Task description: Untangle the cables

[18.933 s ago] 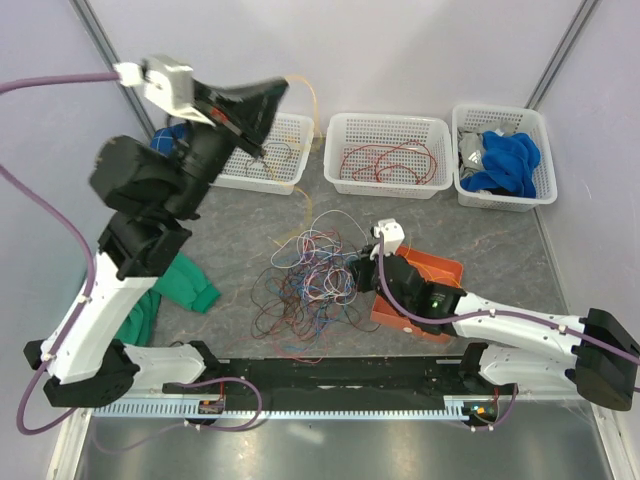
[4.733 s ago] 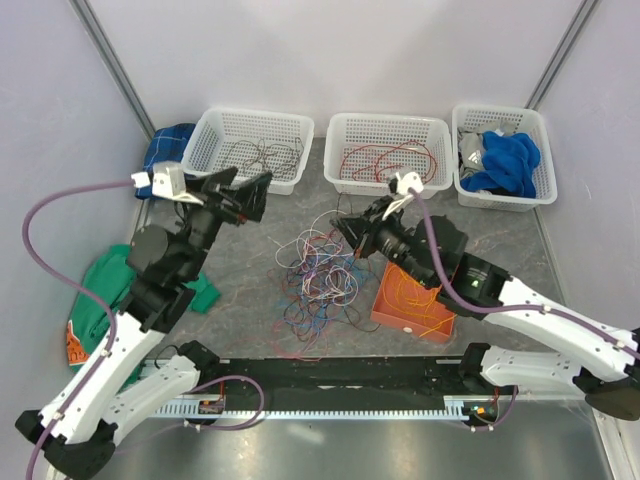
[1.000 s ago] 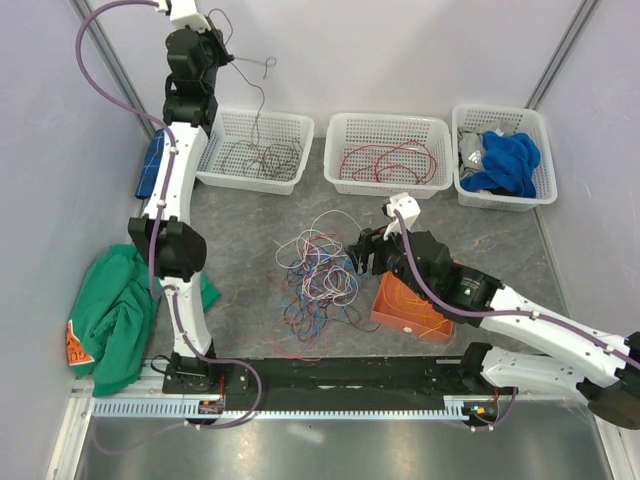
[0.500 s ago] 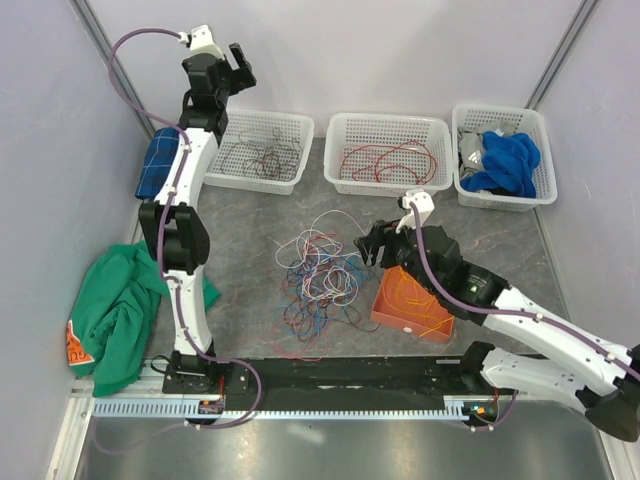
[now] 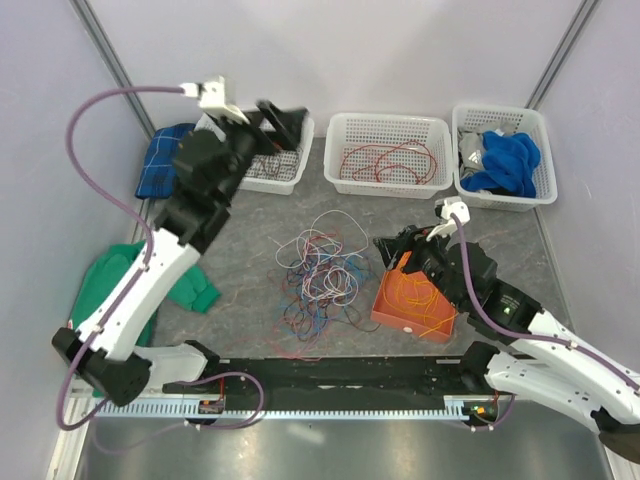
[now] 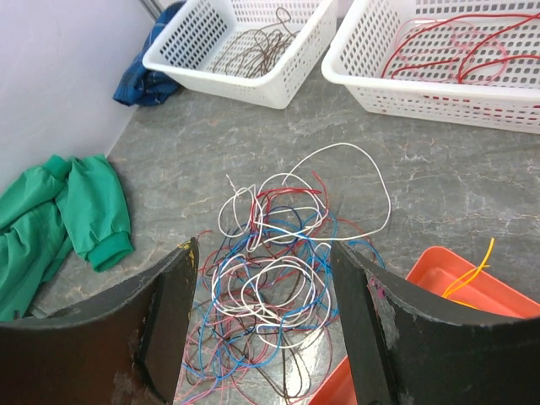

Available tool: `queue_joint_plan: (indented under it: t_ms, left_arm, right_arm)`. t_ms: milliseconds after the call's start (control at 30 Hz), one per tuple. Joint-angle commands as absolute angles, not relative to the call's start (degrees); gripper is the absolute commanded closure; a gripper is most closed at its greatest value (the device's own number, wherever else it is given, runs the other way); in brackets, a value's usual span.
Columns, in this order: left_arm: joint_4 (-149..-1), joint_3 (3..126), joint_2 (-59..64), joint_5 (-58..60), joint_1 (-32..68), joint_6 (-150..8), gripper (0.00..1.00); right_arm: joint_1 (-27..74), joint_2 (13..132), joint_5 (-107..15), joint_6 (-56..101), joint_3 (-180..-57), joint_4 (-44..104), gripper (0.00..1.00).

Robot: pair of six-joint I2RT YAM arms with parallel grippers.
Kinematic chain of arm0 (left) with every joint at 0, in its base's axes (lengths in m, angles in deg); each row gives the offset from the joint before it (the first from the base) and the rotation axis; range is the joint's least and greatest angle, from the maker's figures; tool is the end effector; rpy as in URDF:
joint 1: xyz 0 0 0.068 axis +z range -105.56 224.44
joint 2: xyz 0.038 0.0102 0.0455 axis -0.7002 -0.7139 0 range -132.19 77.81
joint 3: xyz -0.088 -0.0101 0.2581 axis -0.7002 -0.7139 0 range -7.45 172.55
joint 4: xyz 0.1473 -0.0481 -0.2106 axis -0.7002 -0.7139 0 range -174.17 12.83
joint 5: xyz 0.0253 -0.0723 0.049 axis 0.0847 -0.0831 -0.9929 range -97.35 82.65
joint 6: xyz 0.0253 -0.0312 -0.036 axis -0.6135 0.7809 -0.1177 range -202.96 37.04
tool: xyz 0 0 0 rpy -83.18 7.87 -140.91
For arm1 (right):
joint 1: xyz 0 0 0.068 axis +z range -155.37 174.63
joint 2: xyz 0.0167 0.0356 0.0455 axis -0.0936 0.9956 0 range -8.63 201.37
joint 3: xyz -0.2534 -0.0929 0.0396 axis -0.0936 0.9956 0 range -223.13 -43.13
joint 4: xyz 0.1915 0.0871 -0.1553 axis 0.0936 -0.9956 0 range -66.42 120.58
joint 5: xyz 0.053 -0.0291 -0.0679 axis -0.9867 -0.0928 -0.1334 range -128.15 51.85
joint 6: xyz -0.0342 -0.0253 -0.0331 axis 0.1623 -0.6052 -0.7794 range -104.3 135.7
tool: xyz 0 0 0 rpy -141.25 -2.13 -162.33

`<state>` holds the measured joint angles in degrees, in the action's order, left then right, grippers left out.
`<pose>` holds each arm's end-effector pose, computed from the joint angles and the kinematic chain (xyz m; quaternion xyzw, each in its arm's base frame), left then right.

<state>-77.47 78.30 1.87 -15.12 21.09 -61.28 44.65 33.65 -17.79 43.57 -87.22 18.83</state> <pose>0.2726 -0.1125 0.4886 -0.0423 0.6453 -0.2511 0.7203 0.1209 0.1249 0.3403 -0.0332 0.7614 0.2927 0.5775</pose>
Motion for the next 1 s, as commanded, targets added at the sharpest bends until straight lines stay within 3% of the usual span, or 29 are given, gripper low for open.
queue_joint_plan:
  t_ms: [0, 267, 367, 567, 900, 967]
  left_arm:
    - [-78.3, 68.4, 6.1, -19.6, 8.2, -63.8, 0.0]
    - [-91.9, 52.1, 10.7, -18.3, 5.5, -39.8, 0.01]
    - [-90.7, 46.1, 8.9, -18.7, 2.6, -38.2, 0.0]
    - [-92.7, 46.9, -2.8, -19.3, 0.1, -38.8, 0.0]
    - [-90.5, 41.0, -8.1, -22.1, 0.1, -34.7, 0.01]
    - [-89.4, 40.2, -9.5, -21.0, 0.1, -35.0, 0.08]
  right_arm:
    - [44.6, 30.2, -15.8, 45.0, -85.5, 19.1, 0.28]
    - [44.5, 25.4, -17.1, 47.1, -82.0, 18.3, 0.29]
    - [44.5, 24.3, -17.1, 48.0, -79.8, 18.4, 0.29]
    - [44.5, 25.4, -18.0, 50.1, -77.3, 18.4, 0.29]
    - [44.5, 26.7, -17.8, 50.2, -76.2, 18.2, 0.29]
    - [44.5, 27.8, -17.9, 50.1, -76.4, 18.1, 0.28]
